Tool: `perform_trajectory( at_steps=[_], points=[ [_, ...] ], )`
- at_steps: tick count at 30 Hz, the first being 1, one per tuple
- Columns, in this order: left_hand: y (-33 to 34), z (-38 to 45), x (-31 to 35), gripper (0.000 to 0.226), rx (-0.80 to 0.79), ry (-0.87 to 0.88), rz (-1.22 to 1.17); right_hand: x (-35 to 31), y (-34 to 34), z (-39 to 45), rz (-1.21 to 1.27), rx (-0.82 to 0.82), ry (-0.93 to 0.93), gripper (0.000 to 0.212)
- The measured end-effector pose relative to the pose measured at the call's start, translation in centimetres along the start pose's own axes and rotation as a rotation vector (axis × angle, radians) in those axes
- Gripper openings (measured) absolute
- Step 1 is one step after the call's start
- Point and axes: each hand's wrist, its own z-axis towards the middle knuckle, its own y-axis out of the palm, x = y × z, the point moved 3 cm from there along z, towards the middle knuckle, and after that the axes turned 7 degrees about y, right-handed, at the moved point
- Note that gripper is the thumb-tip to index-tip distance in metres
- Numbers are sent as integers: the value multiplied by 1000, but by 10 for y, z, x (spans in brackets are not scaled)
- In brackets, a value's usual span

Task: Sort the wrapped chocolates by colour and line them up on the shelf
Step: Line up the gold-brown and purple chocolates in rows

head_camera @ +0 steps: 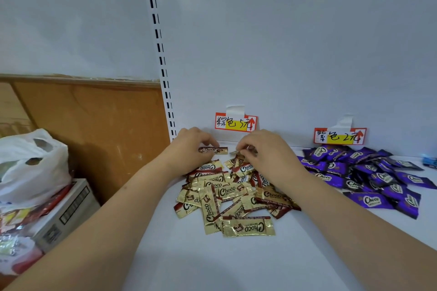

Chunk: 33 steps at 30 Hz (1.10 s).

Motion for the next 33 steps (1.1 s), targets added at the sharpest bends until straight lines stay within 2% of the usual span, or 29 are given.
perform_trajectory(
  at_steps=[3, 6, 9, 16, 18, 22, 24, 31, 33],
  points=[
    [-3, -3, 6, 28, -10, 16, 7, 1, -3, -3, 37, 5, 56, 32],
    [-6, -6, 10, 37, -60, 11, 17, 4, -13, -6, 17, 53, 100, 36],
    [-5, -9, 10, 41, -128, -22, 45, 8, -10, -6, -30, -48, 110, 36],
    [-19, -14, -16, 50, -122, -168, 105, 4, 5, -3, -23, -175, 26, 41],
    [-21, -16, -21, 53, -113, -191, 92, -2, 9, -5, -26, -229, -3, 54],
    [-23, -17, -21, 56, -121, -207, 53, -12, 12, -10, -3, -269, -61, 102],
    [-23, -17, -23, 57, -128, -211, 50, -13, 14, -10, -7, -289, -74, 112],
    [-25, -17, -30, 56, -135, -254, 65, -17, 15, -12, 29, -397, -46, 85],
    [-25, -17, -29, 55, -141, -246, 72, -18, 16, -11, 20, -416, -45, 84]
  ],
)
